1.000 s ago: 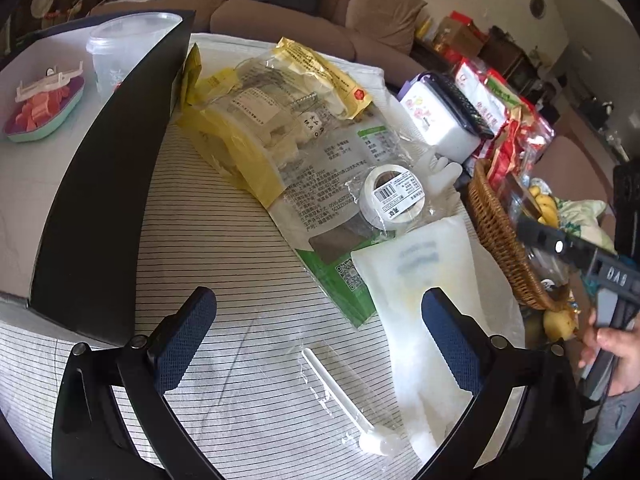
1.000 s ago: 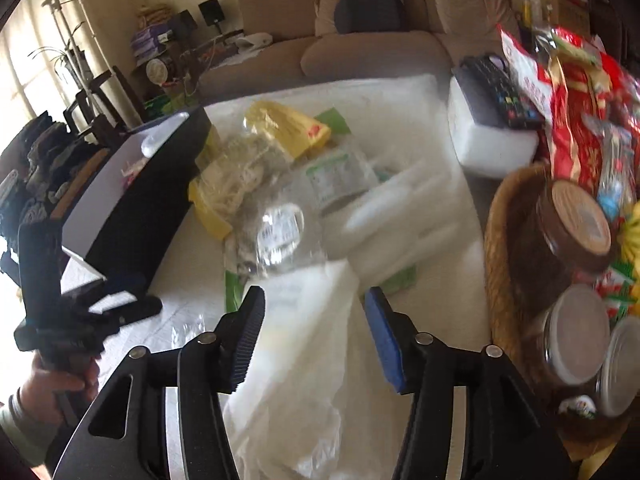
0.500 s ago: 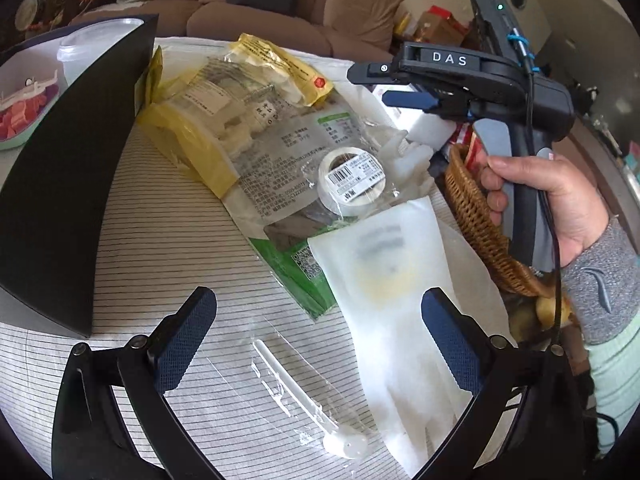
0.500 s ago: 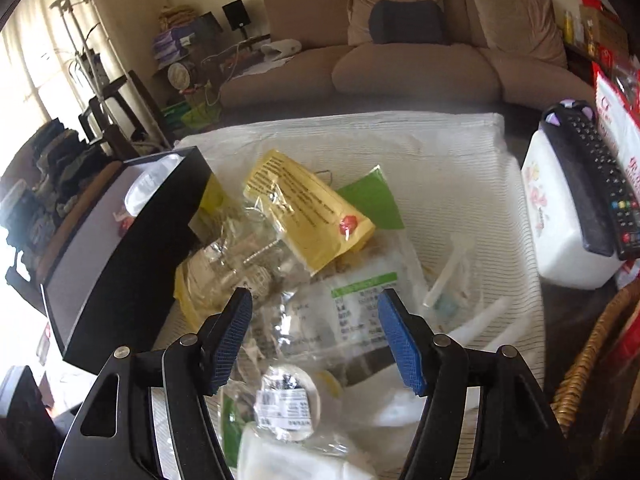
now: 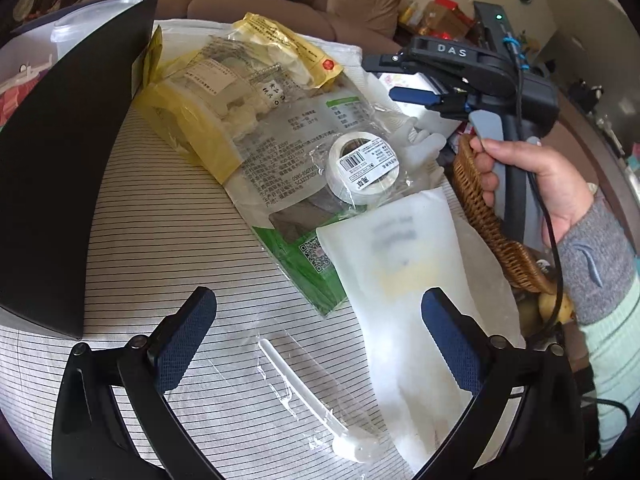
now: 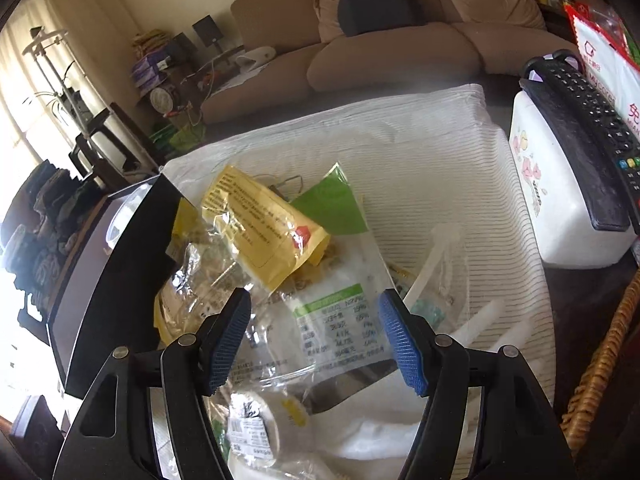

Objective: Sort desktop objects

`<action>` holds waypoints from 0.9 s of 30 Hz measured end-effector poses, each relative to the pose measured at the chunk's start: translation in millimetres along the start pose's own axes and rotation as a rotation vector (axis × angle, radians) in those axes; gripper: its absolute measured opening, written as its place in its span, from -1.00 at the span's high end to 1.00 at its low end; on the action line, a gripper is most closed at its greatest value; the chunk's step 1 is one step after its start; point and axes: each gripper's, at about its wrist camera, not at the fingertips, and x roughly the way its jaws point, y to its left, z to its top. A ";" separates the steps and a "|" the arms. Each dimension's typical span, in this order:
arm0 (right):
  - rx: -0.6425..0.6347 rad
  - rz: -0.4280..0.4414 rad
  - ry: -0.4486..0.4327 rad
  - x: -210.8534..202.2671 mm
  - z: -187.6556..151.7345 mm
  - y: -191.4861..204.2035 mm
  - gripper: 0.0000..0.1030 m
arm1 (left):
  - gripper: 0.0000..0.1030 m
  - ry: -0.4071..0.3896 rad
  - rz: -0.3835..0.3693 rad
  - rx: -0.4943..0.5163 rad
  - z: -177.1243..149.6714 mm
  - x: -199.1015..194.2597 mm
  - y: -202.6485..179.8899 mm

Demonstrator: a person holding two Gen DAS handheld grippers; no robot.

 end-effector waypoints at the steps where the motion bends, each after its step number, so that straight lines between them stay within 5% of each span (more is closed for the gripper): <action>1: -0.022 -0.012 0.018 6.3 1.9 -1.6 -0.34 | -1.00 0.003 0.002 0.001 0.4 0.5 0.4; 6: -0.053 -0.056 0.118 37.8 2.4 -17.6 -0.34 | -1.00 0.007 -0.005 -0.019 3.5 0.5 6.6; 10: -0.071 0.020 0.168 49.4 -0.6 -26.8 -0.37 | -1.00 0.008 -0.002 -0.024 4.9 0.0 9.7; 14: -0.127 0.034 0.177 41.3 -3.3 -26.7 -0.01 | -1.00 0.016 0.003 -0.032 5.5 1.3 12.2; 17: -0.105 0.093 0.193 28.3 -2.4 -33.1 0.26 | -1.00 0.018 0.007 -0.032 5.4 2.2 12.2; 27: -0.250 0.419 0.262 -20.2 -22.5 9.9 0.23 | -1.00 0.015 0.012 -0.030 6.6 4.3 8.1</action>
